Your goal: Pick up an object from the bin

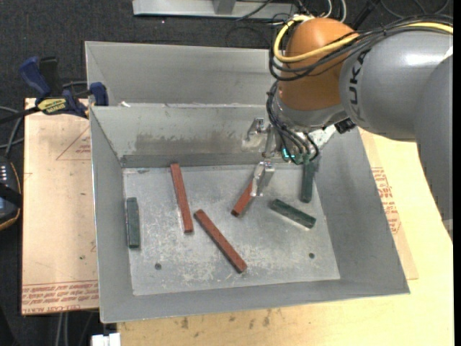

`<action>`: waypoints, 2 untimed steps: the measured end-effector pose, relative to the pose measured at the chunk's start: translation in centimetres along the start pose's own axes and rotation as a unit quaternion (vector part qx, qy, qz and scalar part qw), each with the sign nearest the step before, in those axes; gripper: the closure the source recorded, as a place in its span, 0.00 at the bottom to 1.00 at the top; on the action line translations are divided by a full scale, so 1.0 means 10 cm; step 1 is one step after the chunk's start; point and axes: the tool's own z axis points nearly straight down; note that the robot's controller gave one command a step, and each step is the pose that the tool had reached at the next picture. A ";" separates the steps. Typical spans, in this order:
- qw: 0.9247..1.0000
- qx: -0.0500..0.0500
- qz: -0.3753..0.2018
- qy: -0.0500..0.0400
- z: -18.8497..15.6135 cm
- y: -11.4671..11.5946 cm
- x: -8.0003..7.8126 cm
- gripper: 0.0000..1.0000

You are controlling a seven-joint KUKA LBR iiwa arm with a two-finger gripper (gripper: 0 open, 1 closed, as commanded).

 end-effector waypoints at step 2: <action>1.000 0.000 -0.021 -0.008 0.44 -0.04 0.00 0.00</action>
Offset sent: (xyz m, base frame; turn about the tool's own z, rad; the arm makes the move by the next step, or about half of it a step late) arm -0.0057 -0.0087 -0.0877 -0.0749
